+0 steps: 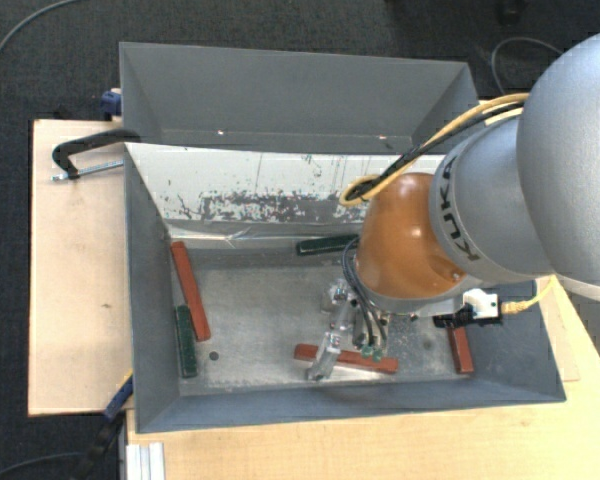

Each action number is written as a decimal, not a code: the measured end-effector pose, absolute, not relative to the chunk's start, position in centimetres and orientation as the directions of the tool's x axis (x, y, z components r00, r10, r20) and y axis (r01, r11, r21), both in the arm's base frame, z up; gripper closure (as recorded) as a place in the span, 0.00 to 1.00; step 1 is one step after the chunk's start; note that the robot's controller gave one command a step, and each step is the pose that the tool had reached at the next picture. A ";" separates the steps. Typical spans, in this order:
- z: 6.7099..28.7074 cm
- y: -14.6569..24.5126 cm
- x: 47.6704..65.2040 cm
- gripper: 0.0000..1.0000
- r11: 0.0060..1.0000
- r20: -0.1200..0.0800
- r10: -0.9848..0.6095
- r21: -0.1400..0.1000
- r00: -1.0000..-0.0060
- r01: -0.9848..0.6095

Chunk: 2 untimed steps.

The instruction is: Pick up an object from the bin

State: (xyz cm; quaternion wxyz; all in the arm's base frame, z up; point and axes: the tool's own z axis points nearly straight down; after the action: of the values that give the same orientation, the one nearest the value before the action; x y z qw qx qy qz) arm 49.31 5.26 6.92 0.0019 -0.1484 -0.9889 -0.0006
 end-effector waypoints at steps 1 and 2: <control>7.0 0.1 50.1 0.00 0.871 -0.003 0.492 0.001 -0.871 0.492; 7.0 0.2 50.1 1.00 0.872 -0.002 0.490 0.002 -0.872 0.490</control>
Offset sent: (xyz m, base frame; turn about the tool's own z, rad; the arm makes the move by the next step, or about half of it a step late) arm 0.0070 -0.0508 0.0008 0.2162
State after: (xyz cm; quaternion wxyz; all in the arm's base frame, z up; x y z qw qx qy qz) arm 50.08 0.23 7.03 -0.0014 -0.2534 -0.9674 -0.0005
